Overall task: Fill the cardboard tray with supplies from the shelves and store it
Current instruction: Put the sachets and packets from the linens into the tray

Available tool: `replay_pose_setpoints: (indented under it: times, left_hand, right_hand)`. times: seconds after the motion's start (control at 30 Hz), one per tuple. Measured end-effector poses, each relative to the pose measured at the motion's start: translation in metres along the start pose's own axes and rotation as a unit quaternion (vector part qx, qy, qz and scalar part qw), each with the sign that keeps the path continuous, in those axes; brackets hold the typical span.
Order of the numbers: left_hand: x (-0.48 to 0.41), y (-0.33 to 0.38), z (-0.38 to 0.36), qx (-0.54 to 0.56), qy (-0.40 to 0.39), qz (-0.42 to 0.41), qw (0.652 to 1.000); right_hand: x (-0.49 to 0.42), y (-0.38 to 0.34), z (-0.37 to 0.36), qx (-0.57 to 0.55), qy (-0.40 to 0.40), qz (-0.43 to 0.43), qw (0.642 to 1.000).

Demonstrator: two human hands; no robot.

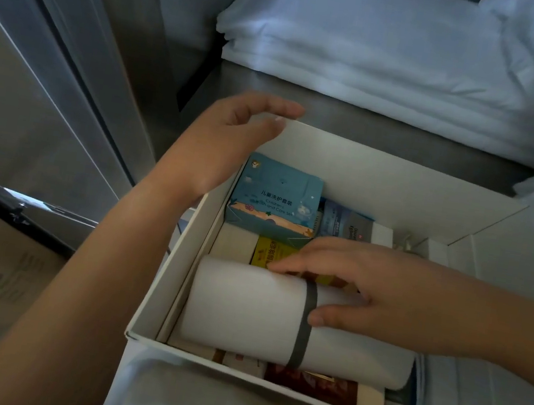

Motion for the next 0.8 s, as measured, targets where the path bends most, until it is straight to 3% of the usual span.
replay_pose_setpoints:
  times: [0.43, 0.53, 0.6, 0.67, 0.8]
  left_hand:
    - [0.0, 0.003, 0.0, -0.039, -0.011, -0.01, 0.999]
    - [0.0, 0.001, 0.0, -0.051, -0.011, -0.007, 0.999]
    - [0.0, 0.0, 0.001, -0.05, -0.011, -0.005, 0.999]
    - [0.0, 0.001, 0.001, -0.077, -0.012, -0.012, 0.997]
    - [0.0, 0.002, 0.002, -0.162, -0.017, -0.033, 0.986]
  right_hand:
    - [0.003, -0.015, -0.007, 0.057, 0.003, 0.025, 0.998]
    - [0.014, -0.021, 0.026, 0.118, 0.119, 0.037, 0.985]
    - [0.031, -0.013, 0.056, 0.204, 0.222, -0.003, 0.953]
    - [0.048, 0.009, 0.075, 0.276, 0.257, -0.084, 0.922]
    - [0.068, 0.072, 0.061, 0.308, 0.14, -0.244, 0.909]
Point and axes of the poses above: each hand's wrist, its own x-axis away from the middle knuckle, its own z-axis out of the back of the hand, y = z × x, the point moved 8 cm from there along -x, towards the middle knuckle, and after that the axes turned 3 degrees about z, right-handed, at the moved point
